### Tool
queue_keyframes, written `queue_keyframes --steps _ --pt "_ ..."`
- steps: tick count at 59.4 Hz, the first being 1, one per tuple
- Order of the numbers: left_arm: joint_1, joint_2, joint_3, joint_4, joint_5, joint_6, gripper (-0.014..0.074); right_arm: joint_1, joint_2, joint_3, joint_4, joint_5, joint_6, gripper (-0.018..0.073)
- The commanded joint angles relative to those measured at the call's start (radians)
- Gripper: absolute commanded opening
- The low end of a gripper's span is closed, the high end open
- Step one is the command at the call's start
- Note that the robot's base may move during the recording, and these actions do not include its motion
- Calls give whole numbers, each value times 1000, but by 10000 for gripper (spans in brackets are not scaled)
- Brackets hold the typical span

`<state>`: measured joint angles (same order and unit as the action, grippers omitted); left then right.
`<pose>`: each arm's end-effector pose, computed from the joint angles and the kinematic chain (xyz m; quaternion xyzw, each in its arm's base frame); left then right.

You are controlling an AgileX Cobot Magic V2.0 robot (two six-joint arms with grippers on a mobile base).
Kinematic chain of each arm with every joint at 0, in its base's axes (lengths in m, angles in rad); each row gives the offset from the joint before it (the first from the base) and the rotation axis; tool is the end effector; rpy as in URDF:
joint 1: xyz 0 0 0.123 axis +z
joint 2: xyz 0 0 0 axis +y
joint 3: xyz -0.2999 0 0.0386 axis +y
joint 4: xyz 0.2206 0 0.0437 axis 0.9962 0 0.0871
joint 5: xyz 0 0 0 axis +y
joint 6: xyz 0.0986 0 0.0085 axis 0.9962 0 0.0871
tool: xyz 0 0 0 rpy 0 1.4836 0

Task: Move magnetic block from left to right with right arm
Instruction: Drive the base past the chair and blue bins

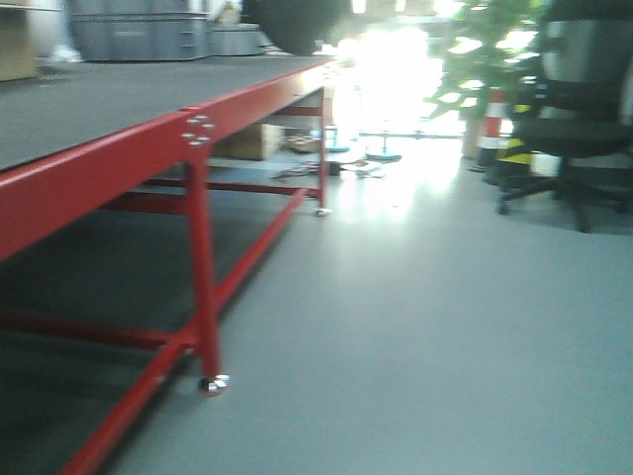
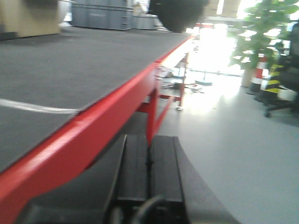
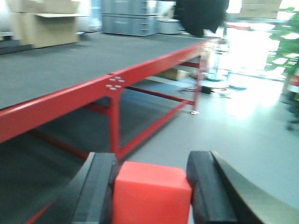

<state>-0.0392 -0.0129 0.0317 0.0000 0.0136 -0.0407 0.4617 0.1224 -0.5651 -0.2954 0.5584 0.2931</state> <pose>0.0198 -0.0008 0.2026 -0.0005 0.6875 -0.0290 0.7256 -0.0062 -0.0202 0.3309 -0.0948 0.7038 0.1212 0.6935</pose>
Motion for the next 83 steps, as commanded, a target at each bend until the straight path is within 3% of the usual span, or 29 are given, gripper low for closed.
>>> queue_keyframes --steps 1,83 --pt "-3 -15 9 0 -88 -7 -116 -5 15 -28 -25 -92 -7 159" --pt "-3 -15 9 0 -88 -7 -116 -5 15 -28 -25 -92 -7 159"
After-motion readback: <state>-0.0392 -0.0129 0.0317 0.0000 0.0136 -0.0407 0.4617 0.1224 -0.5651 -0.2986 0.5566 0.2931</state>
